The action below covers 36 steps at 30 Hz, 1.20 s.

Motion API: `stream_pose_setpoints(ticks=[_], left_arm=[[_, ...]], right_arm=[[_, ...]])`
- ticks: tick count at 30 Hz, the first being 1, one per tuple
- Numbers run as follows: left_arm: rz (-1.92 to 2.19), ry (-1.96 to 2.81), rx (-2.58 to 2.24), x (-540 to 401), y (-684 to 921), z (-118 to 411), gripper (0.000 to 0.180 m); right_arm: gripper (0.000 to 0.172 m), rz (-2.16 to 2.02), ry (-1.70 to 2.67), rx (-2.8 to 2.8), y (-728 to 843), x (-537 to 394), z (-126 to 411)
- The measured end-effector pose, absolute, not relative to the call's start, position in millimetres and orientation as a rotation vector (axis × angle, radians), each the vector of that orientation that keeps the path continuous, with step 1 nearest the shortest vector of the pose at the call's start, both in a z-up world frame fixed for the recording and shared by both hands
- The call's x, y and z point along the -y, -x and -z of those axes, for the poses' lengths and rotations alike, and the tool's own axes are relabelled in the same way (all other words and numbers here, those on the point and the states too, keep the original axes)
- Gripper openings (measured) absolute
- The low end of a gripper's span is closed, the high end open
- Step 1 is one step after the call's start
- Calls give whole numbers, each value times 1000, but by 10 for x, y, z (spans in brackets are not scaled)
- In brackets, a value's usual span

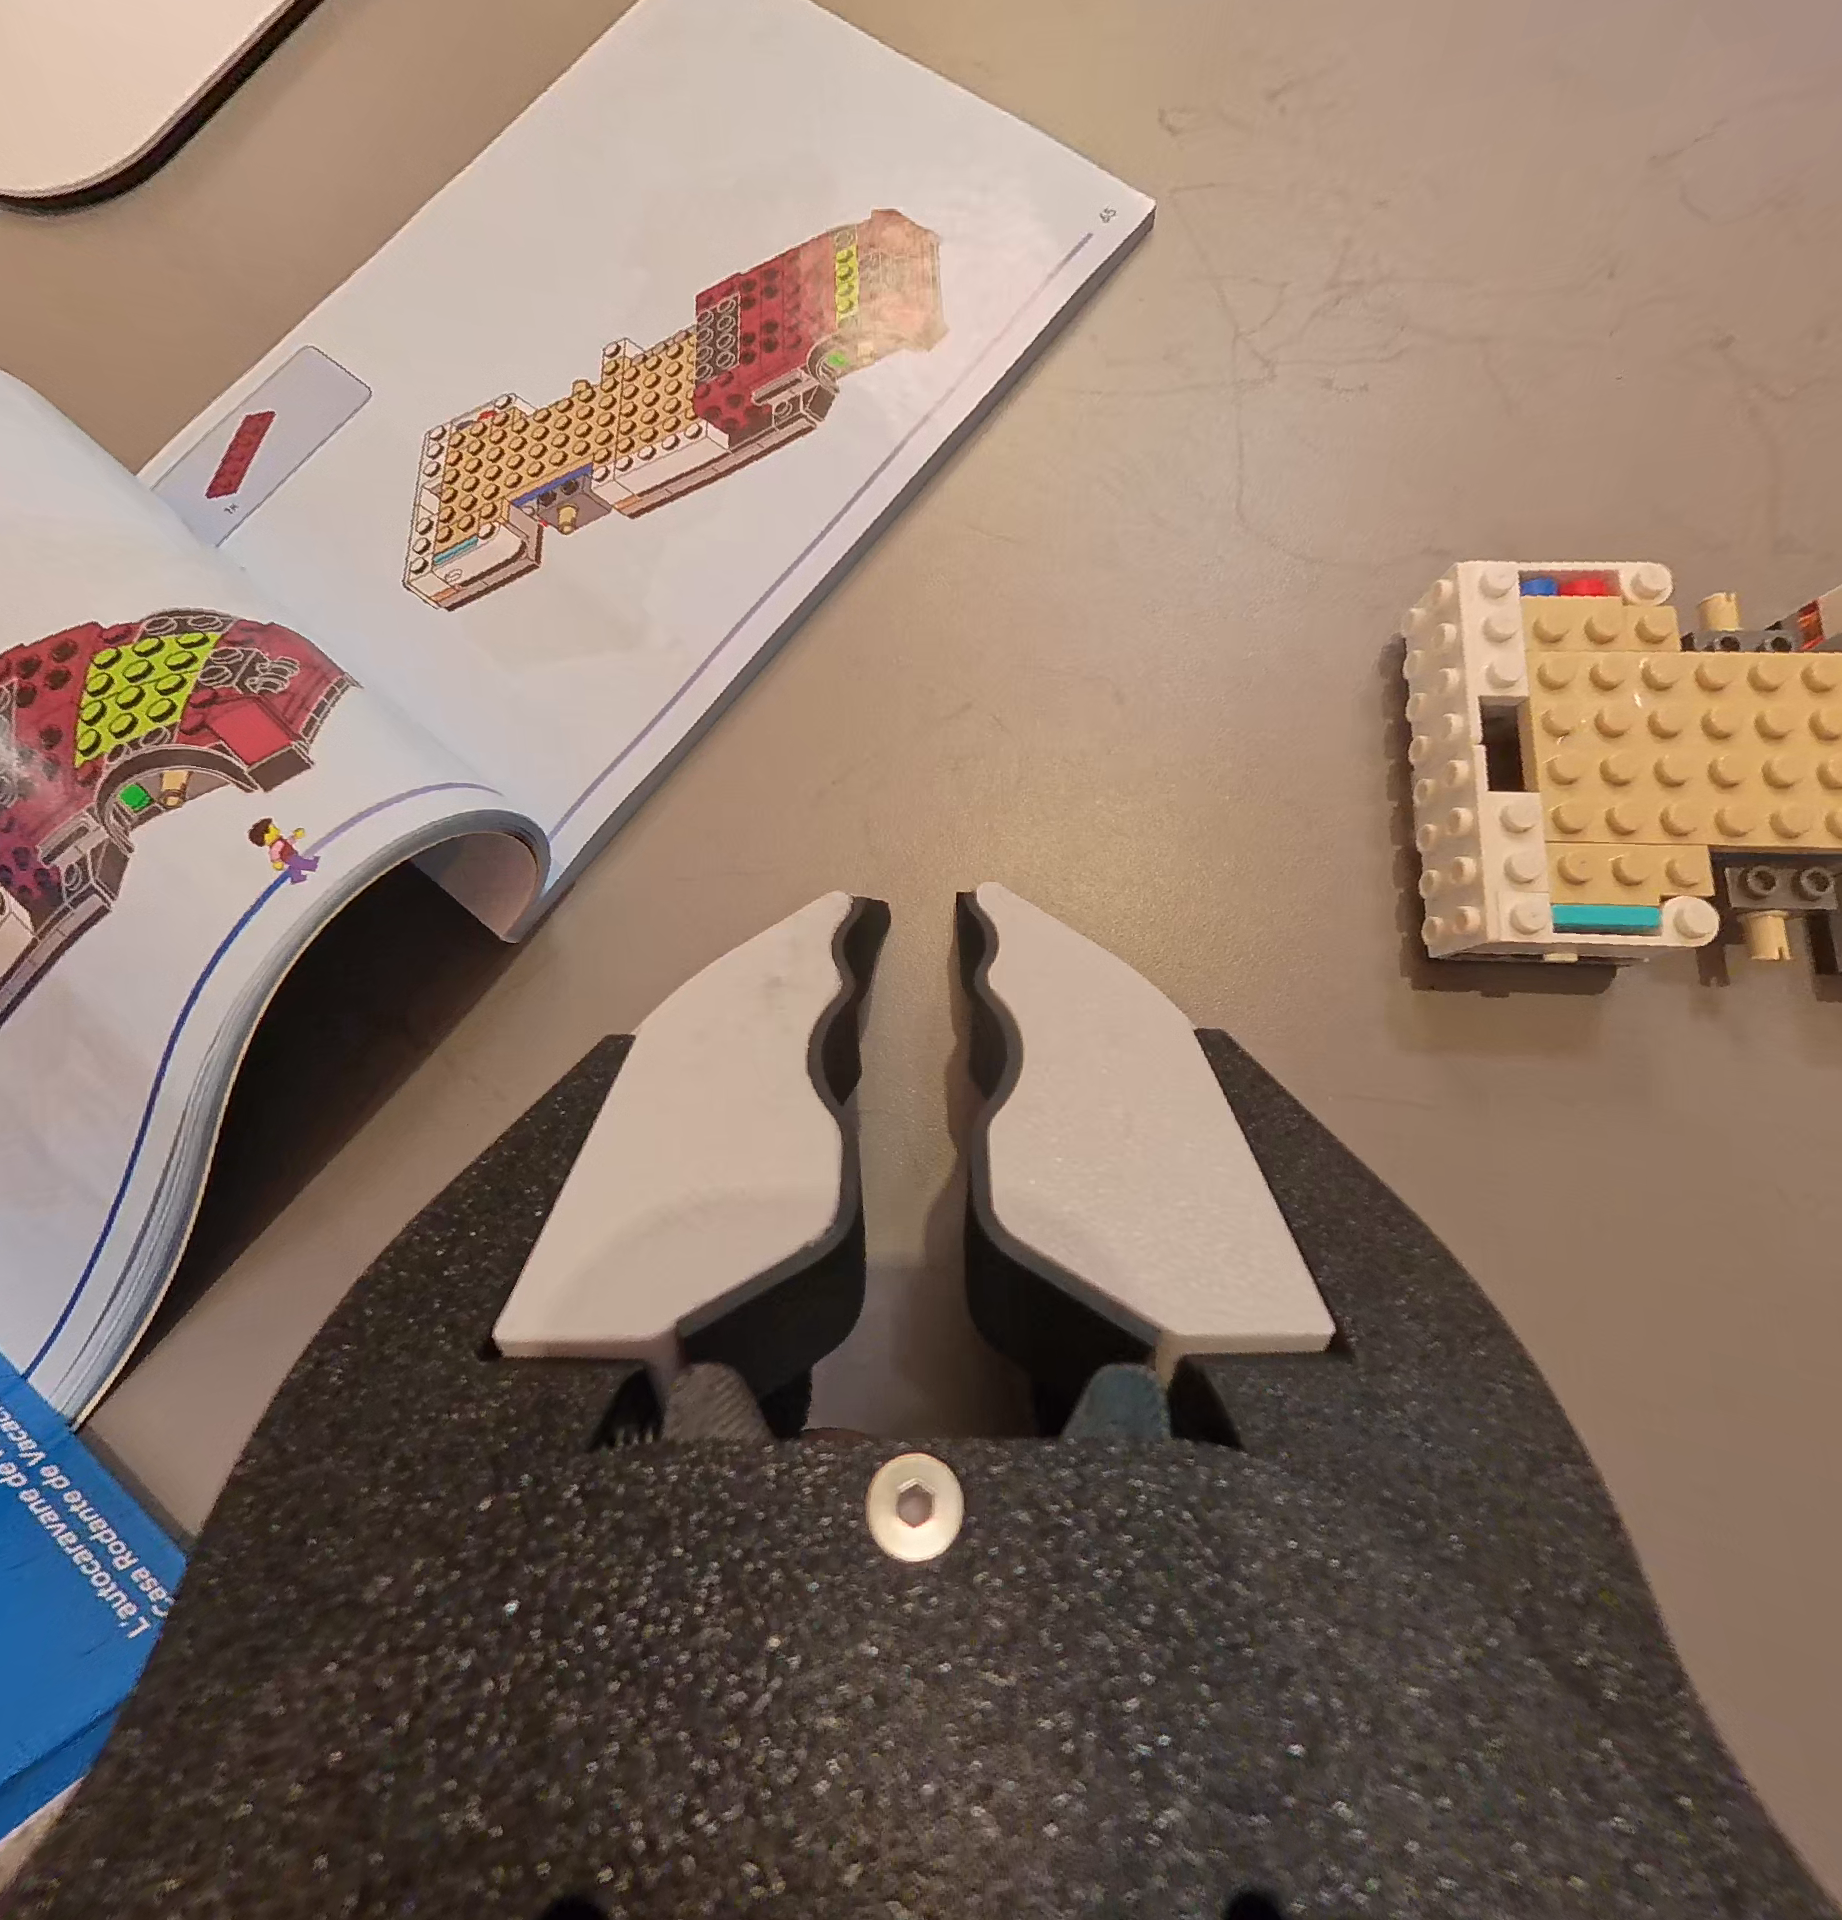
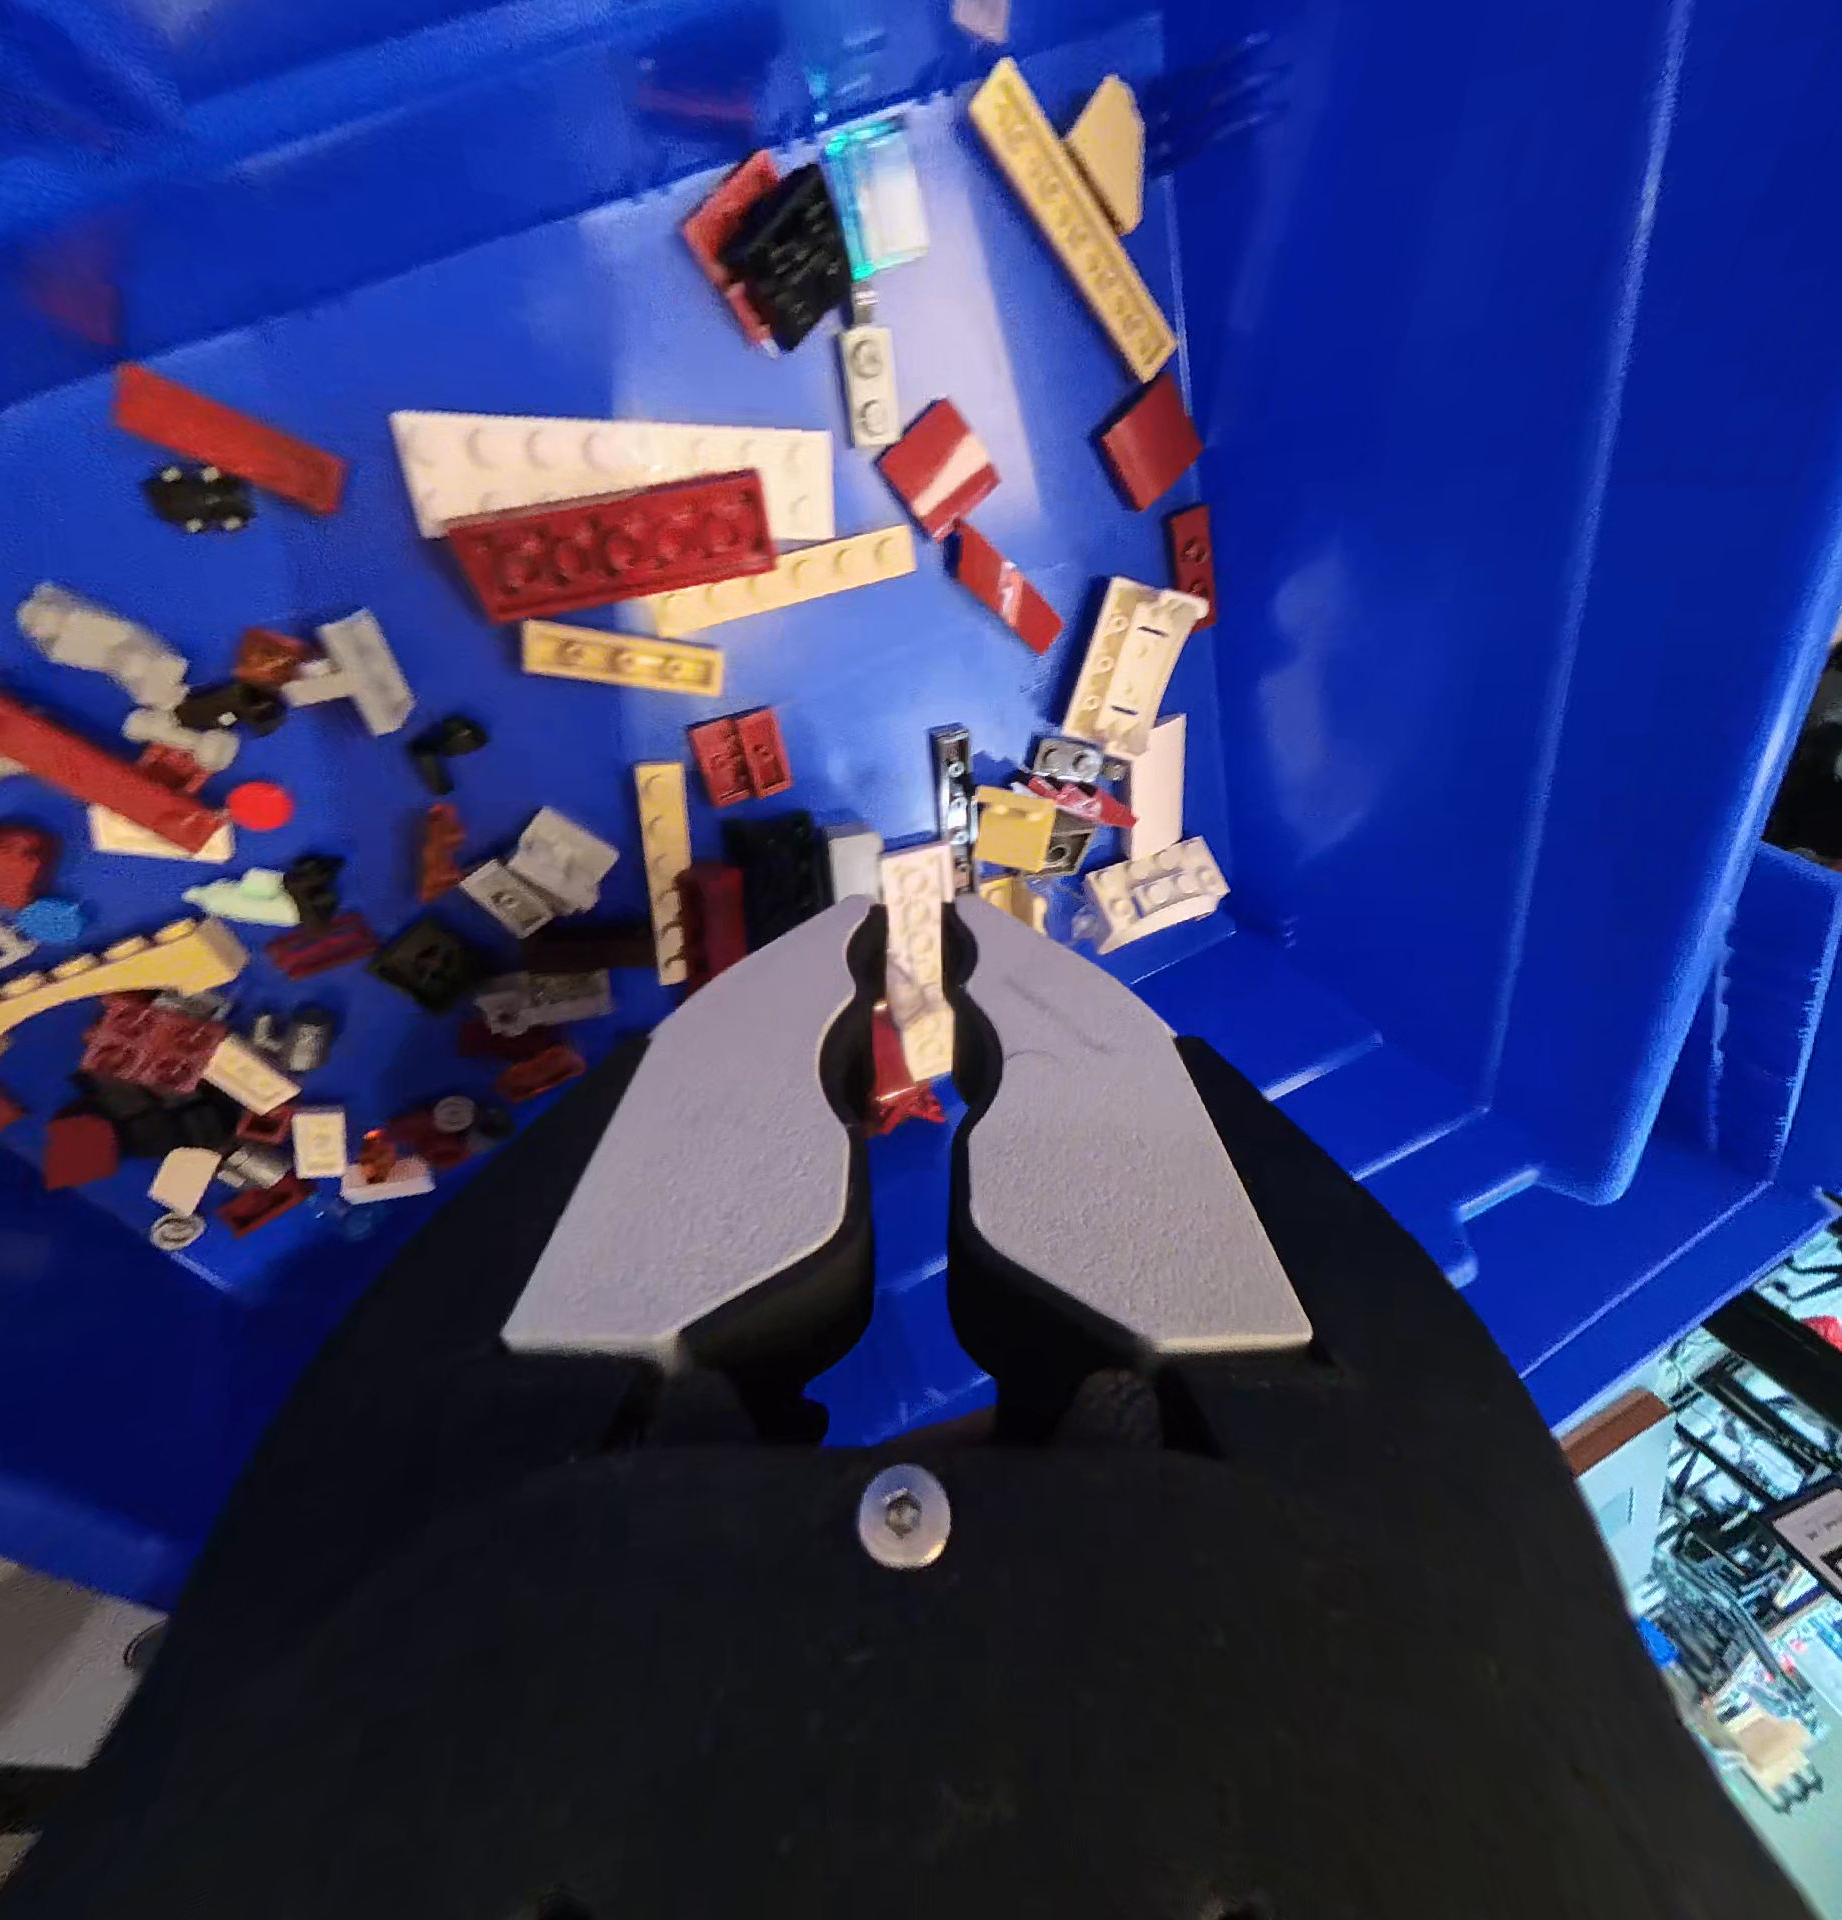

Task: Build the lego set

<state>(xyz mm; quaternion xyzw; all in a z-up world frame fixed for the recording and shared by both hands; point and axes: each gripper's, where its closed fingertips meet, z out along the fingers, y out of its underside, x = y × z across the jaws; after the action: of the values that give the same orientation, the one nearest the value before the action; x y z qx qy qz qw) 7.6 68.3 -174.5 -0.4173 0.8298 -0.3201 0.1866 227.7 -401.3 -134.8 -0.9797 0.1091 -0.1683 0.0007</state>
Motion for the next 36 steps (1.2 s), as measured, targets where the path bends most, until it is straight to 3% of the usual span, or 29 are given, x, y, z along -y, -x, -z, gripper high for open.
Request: stream_pose_setpoints(ticks=[1, 17, 36], left_arm=[[902, 1176, -2337, -683, -76, 1745, 17], [944, 1096, -2350, -625, -33, 1699, 32], [1016, 1106, -2276, -621, -22, 1597, 35]], right_arm=[[11, 519, 3073, -328, -2224, 4014, 1338], [13, 410, 2971, -96, -1606, 4010, 1256], [13, 378, 2866, -17, -1591, 4011, 1239]])
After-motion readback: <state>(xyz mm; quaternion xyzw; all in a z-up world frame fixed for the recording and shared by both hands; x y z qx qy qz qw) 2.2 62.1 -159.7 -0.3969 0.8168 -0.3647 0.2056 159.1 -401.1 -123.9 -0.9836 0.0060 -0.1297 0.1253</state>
